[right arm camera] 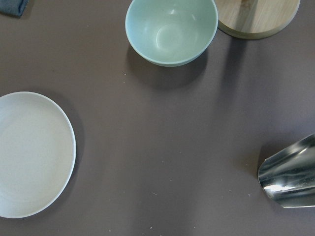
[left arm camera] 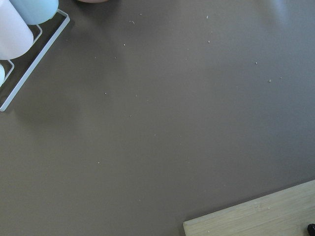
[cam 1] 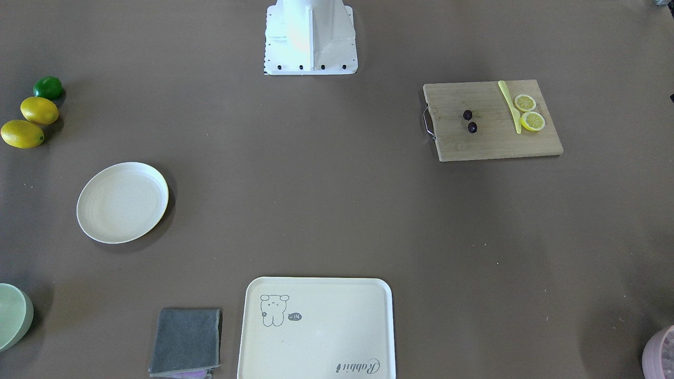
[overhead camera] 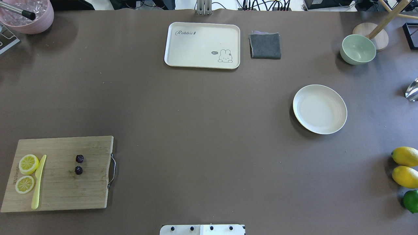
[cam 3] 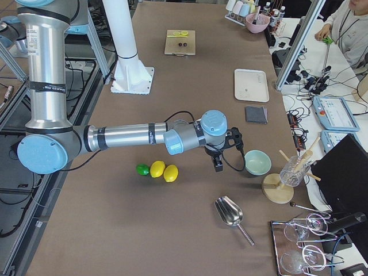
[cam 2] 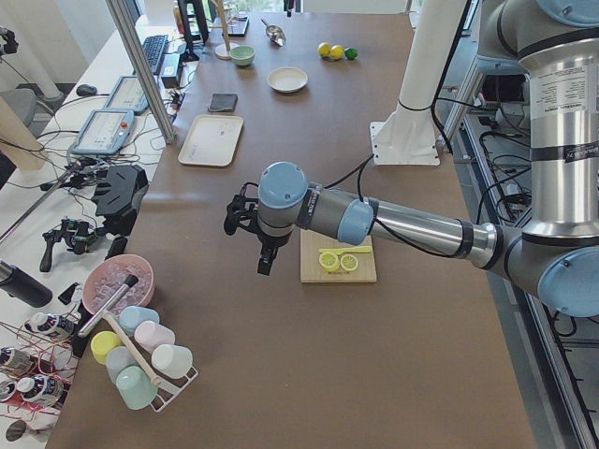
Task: Place red cherry on plate
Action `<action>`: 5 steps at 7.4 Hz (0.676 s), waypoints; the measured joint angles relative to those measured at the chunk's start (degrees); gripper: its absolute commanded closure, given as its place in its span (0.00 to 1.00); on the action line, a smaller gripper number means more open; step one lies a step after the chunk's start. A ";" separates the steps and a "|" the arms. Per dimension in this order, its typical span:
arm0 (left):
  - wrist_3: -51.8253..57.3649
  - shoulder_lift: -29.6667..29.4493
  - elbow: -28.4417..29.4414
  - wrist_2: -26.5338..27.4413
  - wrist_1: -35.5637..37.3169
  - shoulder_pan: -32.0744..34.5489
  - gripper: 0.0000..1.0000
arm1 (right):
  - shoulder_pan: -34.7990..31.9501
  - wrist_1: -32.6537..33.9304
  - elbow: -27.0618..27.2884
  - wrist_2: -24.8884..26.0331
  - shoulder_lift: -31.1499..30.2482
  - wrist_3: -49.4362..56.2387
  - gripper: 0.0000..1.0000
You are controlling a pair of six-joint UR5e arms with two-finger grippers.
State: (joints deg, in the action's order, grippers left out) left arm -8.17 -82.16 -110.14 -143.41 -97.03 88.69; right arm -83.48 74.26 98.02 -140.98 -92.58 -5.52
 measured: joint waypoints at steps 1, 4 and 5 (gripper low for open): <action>-6.36 0.45 -0.41 0.08 -3.01 -1.64 0.05 | 0.01 -2.14 -0.16 -1.06 -1.24 -0.11 0.00; -25.69 1.98 -3.56 2.12 -13.84 -12.84 0.04 | 1.64 -5.97 -0.42 -5.43 -2.36 -4.98 0.03; -29.08 2.16 -4.36 2.57 -15.00 -14.91 0.03 | 4.56 -7.40 -0.49 -4.39 -1.88 -8.47 0.08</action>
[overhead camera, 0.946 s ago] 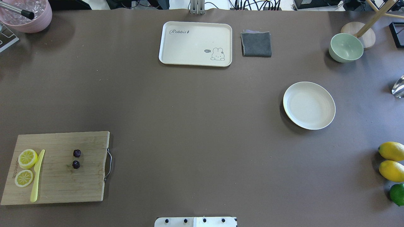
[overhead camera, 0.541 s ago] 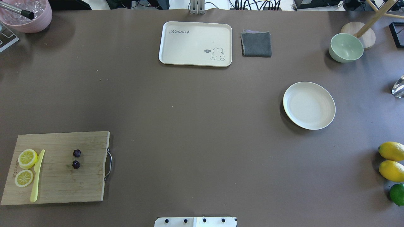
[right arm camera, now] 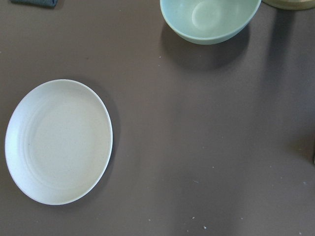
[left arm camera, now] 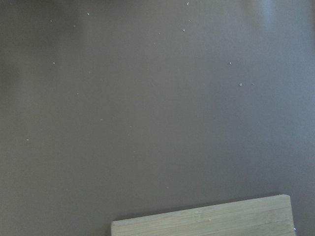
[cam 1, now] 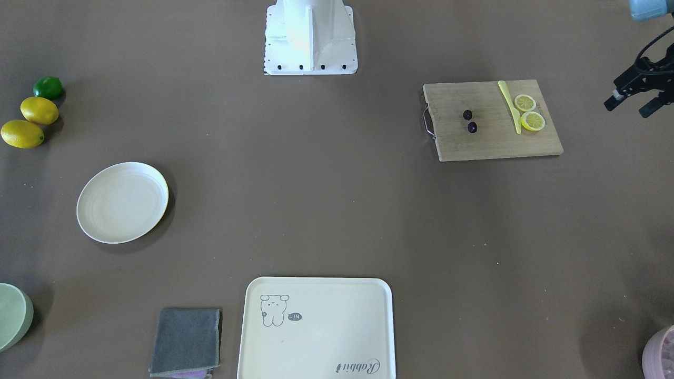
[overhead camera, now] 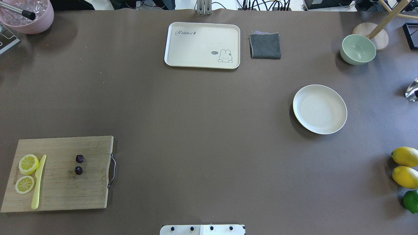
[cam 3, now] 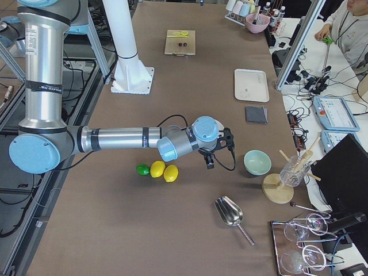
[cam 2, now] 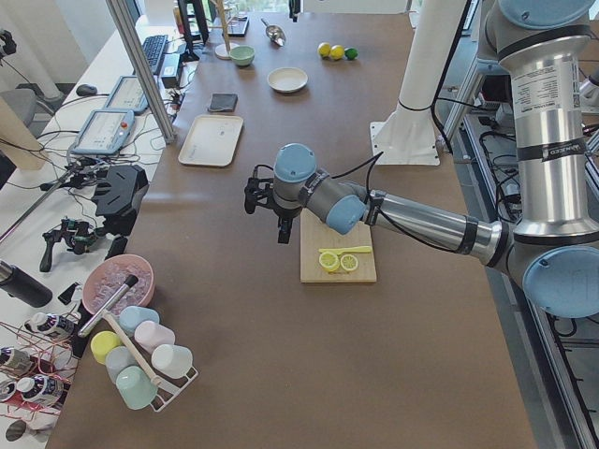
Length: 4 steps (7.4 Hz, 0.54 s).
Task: Place red cherry on plate
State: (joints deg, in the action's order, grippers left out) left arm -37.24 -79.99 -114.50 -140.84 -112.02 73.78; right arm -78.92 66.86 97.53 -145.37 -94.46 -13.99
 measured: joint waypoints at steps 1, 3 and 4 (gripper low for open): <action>-1.82 0.62 -0.88 0.15 -0.46 -0.94 0.03 | 3.75 -0.96 -0.36 1.94 1.10 -3.99 0.13; -3.89 2.55 -2.93 -0.31 -0.63 -1.71 0.03 | 10.87 -1.62 -3.65 3.76 5.73 -11.09 0.21; -5.07 2.80 -3.29 -0.71 -0.67 -2.55 0.03 | 13.04 -1.70 -6.62 3.98 8.49 -12.36 0.23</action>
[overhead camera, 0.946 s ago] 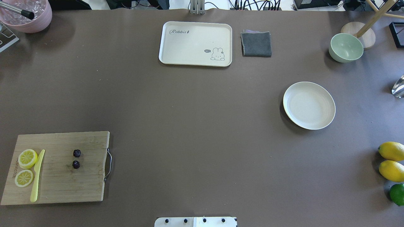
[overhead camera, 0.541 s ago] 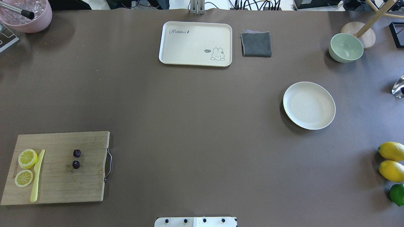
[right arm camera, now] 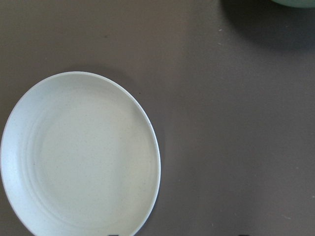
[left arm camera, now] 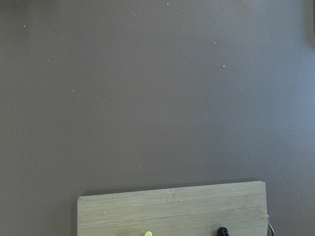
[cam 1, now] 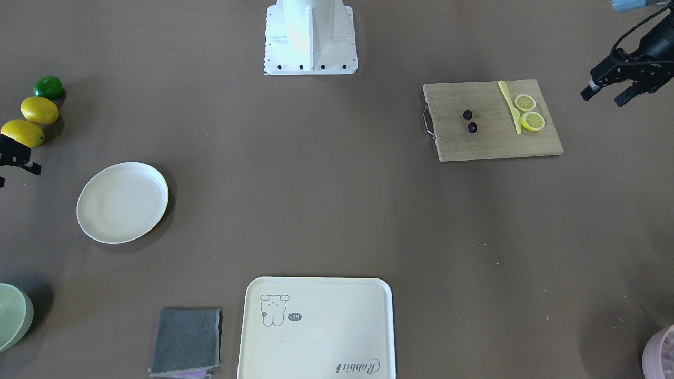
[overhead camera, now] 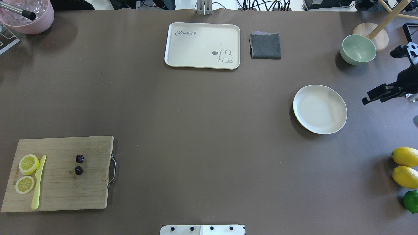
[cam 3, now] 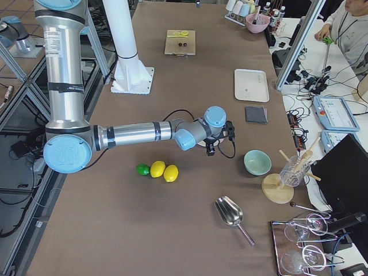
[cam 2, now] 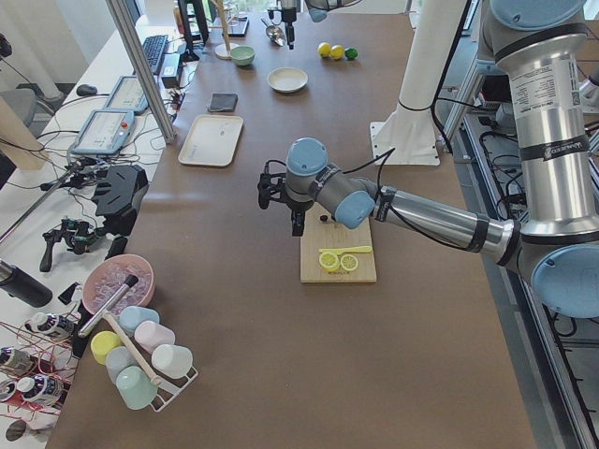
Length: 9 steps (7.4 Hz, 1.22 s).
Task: Place red cherry on plate
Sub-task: 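Reach the right gripper to the white plate and grip its rim, then slide the plate to center with right gripper while left gripper reaches cherries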
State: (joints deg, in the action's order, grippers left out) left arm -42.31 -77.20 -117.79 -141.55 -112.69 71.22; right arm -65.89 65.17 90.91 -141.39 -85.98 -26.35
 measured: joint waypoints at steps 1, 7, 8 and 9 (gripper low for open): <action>-2.53 -0.26 -0.21 0.00 -0.35 -1.68 0.03 | 1.71 -0.02 -4.04 0.11 3.26 -0.46 0.31; -11.18 -1.76 -1.42 0.40 -3.17 -4.81 0.03 | 4.94 0.05 -12.71 0.02 9.62 -0.71 1.00; -13.30 -2.32 -1.77 0.81 -3.17 -5.69 0.03 | 4.97 0.05 -12.46 -0.48 10.13 -2.01 1.00; -17.41 -2.74 -2.96 2.88 -3.16 -8.56 0.03 | 5.38 0.05 -11.76 -1.25 11.46 -5.28 1.00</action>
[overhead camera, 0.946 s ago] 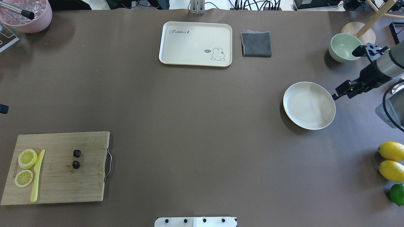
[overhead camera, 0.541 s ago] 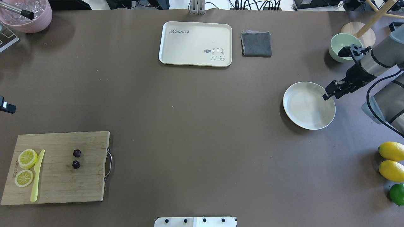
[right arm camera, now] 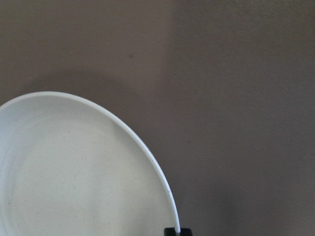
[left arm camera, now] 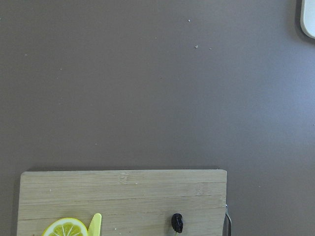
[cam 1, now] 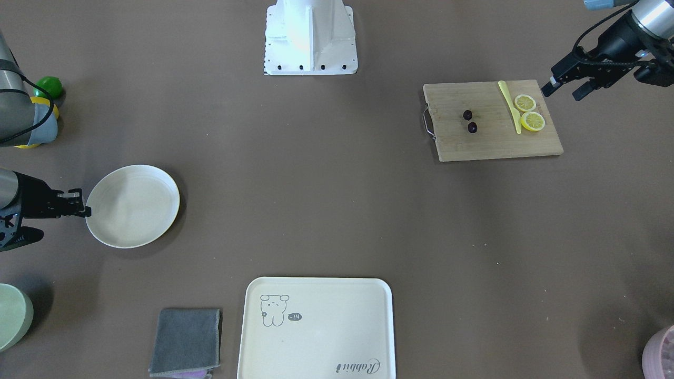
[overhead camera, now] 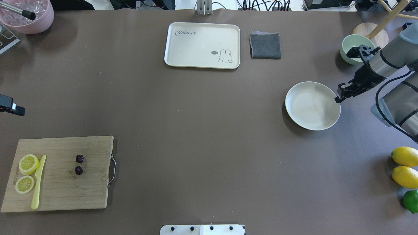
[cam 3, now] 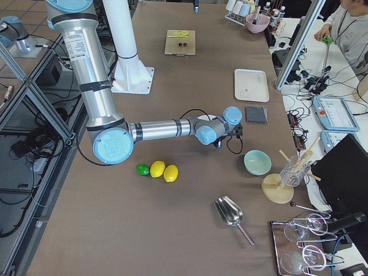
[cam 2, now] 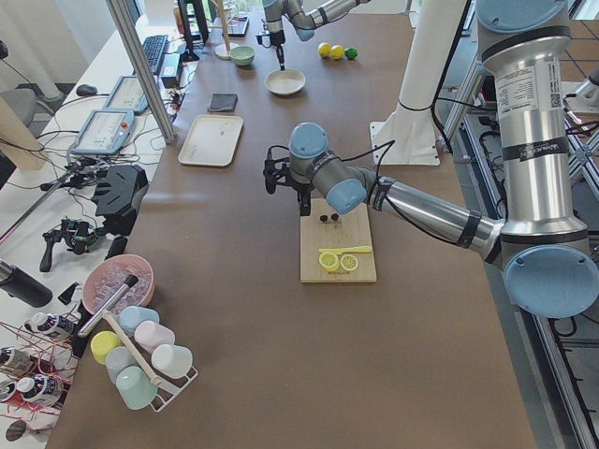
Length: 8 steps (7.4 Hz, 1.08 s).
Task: Place red cherry on plate
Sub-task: 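Slide the plate to center with right gripper while left gripper reaches cherries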
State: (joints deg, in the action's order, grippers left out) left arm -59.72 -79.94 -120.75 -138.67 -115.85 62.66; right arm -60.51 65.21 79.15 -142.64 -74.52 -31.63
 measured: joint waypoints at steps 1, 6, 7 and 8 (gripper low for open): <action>-4.39 -0.07 -1.32 3.50 0.01 -4.12 0.03 | 0.86 0.00 1.09 -0.43 1.50 -3.93 1.00; -12.89 0.28 -0.33 21.27 0.42 -22.40 0.08 | 13.12 -0.16 10.46 4.32 7.79 -28.91 1.00; -12.94 -0.42 1.35 23.62 0.42 -24.82 0.09 | 17.47 -0.17 12.34 8.45 9.26 -34.01 1.00; -12.96 -1.43 3.03 25.84 0.39 -26.97 0.13 | 21.21 -0.17 13.09 12.37 10.60 -37.35 1.00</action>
State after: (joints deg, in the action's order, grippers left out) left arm -72.68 -81.37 -117.72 -112.83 -115.46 35.69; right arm -39.30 65.04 92.24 -130.27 -63.91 -68.98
